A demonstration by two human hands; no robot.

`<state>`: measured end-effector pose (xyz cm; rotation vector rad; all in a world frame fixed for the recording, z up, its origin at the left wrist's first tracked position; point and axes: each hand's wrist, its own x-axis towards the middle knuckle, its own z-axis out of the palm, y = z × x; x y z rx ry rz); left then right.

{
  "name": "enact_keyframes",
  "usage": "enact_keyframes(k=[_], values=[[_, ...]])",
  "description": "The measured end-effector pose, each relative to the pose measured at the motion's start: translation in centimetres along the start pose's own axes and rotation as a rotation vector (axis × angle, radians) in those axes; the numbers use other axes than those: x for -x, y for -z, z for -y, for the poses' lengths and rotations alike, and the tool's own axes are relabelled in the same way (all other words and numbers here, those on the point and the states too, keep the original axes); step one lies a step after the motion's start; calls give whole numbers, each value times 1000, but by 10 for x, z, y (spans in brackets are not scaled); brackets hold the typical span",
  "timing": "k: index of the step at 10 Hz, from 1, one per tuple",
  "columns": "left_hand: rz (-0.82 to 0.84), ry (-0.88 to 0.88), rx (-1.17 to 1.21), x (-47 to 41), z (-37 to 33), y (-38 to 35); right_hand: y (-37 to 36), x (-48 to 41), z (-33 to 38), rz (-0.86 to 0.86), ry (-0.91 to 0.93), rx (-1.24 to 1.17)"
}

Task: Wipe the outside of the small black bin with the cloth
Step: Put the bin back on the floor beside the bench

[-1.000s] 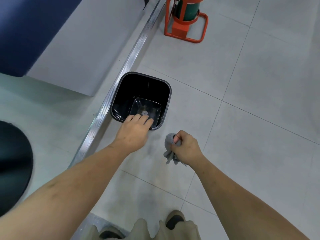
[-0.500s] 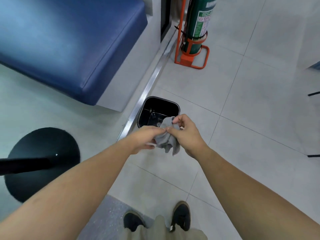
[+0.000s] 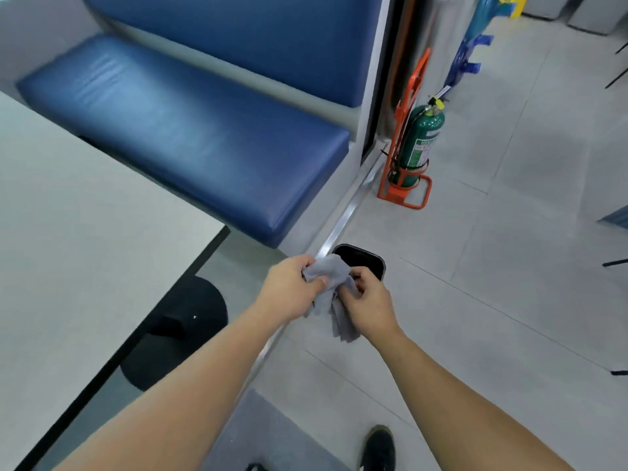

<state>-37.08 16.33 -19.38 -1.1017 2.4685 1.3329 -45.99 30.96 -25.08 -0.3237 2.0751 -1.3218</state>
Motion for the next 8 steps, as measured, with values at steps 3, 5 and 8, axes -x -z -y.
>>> enact_keyframes(k=[3, 5, 8], values=[[-362, -8, 76, 140, 77, 158, -130, 112, 123, 38, 92, -64], [-542, 101, 124, 197, 114, 253, -216, 156, 187, 106, 161, -24], [-350, 404, -245, 241, 166, 296, -260, 186, 211, 180, 231, 313]])
